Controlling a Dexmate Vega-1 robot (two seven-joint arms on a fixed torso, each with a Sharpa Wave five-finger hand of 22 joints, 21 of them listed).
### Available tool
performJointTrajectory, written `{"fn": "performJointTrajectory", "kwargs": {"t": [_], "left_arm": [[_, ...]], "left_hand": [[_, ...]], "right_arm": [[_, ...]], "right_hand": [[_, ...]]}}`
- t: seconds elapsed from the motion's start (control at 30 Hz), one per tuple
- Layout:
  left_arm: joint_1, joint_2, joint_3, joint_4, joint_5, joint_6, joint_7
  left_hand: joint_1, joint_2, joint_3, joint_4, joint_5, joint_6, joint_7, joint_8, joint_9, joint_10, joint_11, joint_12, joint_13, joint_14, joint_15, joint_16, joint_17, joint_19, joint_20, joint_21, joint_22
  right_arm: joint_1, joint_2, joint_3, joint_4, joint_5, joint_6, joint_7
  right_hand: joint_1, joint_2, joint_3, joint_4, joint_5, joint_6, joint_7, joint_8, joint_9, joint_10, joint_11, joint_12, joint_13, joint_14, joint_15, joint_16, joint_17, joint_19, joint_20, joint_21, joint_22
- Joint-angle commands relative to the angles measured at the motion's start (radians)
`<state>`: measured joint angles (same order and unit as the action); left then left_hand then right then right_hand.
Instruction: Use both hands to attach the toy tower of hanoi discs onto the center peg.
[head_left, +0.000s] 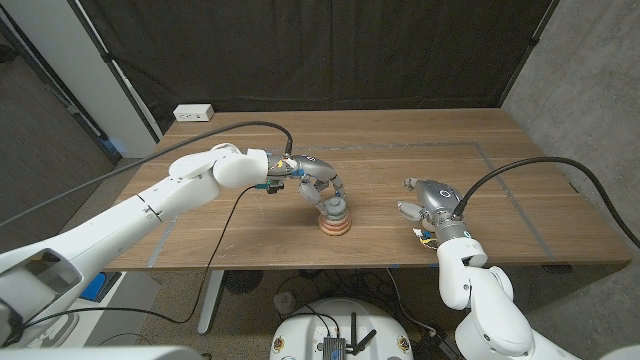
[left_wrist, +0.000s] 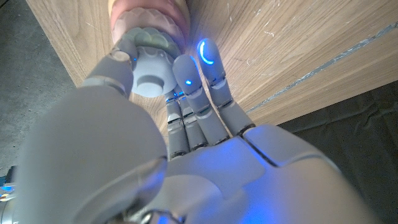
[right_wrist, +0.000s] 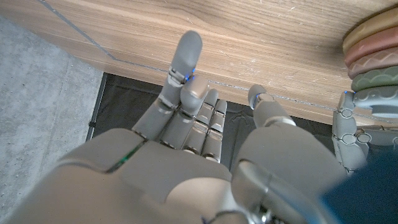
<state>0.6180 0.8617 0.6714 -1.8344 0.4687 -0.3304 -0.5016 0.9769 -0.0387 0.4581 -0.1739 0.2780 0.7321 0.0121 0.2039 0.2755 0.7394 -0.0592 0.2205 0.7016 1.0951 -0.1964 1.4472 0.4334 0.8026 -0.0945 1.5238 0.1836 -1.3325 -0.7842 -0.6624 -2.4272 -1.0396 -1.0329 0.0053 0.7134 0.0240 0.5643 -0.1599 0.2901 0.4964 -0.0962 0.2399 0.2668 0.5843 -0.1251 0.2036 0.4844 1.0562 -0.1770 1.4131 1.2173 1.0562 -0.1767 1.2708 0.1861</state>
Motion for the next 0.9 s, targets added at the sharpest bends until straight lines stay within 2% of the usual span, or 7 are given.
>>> {"fn": "performJointTrajectory", "kwargs": {"t": [0.03, 0.2, 0.33, 0.57, 0.63, 0.67, 0.9], "left_arm": [[-0.01, -0.006, 0.014, 0.02, 0.008, -0.01, -0.002], [-0.019, -0.004, 0.016, 0.018, 0.015, -0.015, -0.01], [-0.023, 0.0, 0.016, 0.009, 0.041, -0.015, -0.007], [-0.027, 0.007, 0.01, -0.013, 0.085, -0.012, 0.001], [-0.04, 0.007, 0.016, -0.018, 0.109, -0.013, -0.014], [-0.04, 0.007, 0.015, -0.018, 0.109, -0.013, -0.014], [-0.055, 0.009, 0.014, -0.031, 0.14, -0.023, -0.028]], "left_hand": [[0.011, 0.012, 0.007, 0.004, 0.006, 0.015, -0.016, 0.007, 0.02, 0.099, -0.099, -0.004, -0.007, 0.009, -0.024, 0.001, 0.003, 0.009, -0.115, 0.002, 0.004], [0.005, 0.007, 0.003, 0.007, 0.005, 0.009, -0.02, 0.004, 0.02, 0.091, -0.096, -0.01, -0.012, 0.007, -0.024, -0.004, -0.002, 0.009, -0.112, 0.002, 0.004], [-0.018, -0.012, -0.013, 0.011, 0.001, 0.001, -0.021, 0.002, 0.019, 0.08, -0.101, -0.017, -0.019, 0.009, -0.024, -0.007, -0.011, 0.013, -0.112, 0.001, 0.003], [-0.048, -0.034, -0.031, 0.015, -0.004, -0.062, -0.023, -0.015, 0.018, 0.009, -0.094, -0.034, -0.019, 0.012, -0.023, -0.011, -0.016, 0.014, -0.112, -0.007, 0.001], [-0.068, -0.039, -0.038, 0.02, -0.005, -0.089, -0.03, -0.017, 0.017, -0.032, -0.096, -0.035, -0.013, 0.007, -0.024, -0.017, -0.021, 0.008, -0.111, -0.017, -0.001], [-0.076, -0.041, -0.04, 0.021, -0.006, -0.106, -0.021, -0.02, 0.017, -0.049, -0.091, -0.035, -0.01, 0.006, -0.023, -0.018, -0.02, 0.001, -0.111, -0.023, -0.002], [-0.123, -0.055, -0.055, 0.029, -0.01, -0.172, -0.016, -0.023, 0.014, -0.117, -0.072, -0.033, 0.002, -0.021, -0.023, -0.034, -0.026, -0.021, -0.108, -0.047, -0.003]], "right_arm": [[0.016, -0.008, -0.015, -0.001, 0.003, -0.006, 0.002], [0.02, -0.003, -0.021, -0.002, -0.001, -0.01, -0.005], [0.023, -0.001, -0.024, -0.002, -0.001, -0.002, -0.015], [0.03, 0.001, -0.032, -0.002, -0.014, -0.011, 0.0], [0.029, 0.004, -0.032, -0.002, -0.011, -0.009, -0.003], [0.029, 0.005, -0.032, -0.002, -0.011, -0.008, -0.003], [0.031, 0.007, -0.035, -0.004, -0.013, 0.001, -0.004]], "right_hand": [[-0.006, 0.001, 0.006, -0.001, 0.008, 0.007, 0.002, -0.007, 0.006, 0.008, 0.003, 0.005, 0.004, 0.0, -0.04, 0.001, 0.001, 0.004, -0.043, -0.005, 0.002], [-0.007, 0.001, 0.007, 0.0, 0.008, 0.009, 0.001, -0.006, 0.006, 0.008, 0.003, 0.005, 0.004, 0.002, -0.04, 0.003, 0.003, 0.003, -0.043, -0.005, 0.002], [-0.008, 0.002, 0.007, 0.0, 0.008, 0.009, 0.001, -0.006, 0.006, 0.01, 0.004, 0.006, 0.004, 0.001, -0.04, 0.002, 0.002, 0.003, -0.043, -0.005, 0.002], [-0.009, 0.002, 0.008, 0.0, 0.008, 0.009, 0.002, -0.006, 0.006, 0.01, 0.002, 0.006, 0.005, 0.002, -0.04, 0.004, 0.003, 0.004, -0.043, -0.005, 0.002], [-0.009, 0.002, 0.008, 0.0, 0.008, 0.008, 0.002, -0.007, 0.006, 0.01, 0.002, 0.006, 0.005, 0.002, -0.04, 0.003, 0.002, 0.004, -0.043, -0.006, 0.002], [-0.009, 0.002, 0.008, 0.0, 0.008, 0.009, 0.002, -0.006, 0.006, 0.01, 0.002, 0.006, 0.005, 0.002, -0.04, 0.004, 0.003, 0.004, -0.043, -0.006, 0.001], [-0.01, 0.003, 0.009, 0.0, 0.008, 0.01, 0.002, -0.006, 0.006, 0.011, 0.001, 0.006, 0.006, 0.001, -0.04, 0.003, 0.001, 0.004, -0.043, -0.006, 0.001]]}}
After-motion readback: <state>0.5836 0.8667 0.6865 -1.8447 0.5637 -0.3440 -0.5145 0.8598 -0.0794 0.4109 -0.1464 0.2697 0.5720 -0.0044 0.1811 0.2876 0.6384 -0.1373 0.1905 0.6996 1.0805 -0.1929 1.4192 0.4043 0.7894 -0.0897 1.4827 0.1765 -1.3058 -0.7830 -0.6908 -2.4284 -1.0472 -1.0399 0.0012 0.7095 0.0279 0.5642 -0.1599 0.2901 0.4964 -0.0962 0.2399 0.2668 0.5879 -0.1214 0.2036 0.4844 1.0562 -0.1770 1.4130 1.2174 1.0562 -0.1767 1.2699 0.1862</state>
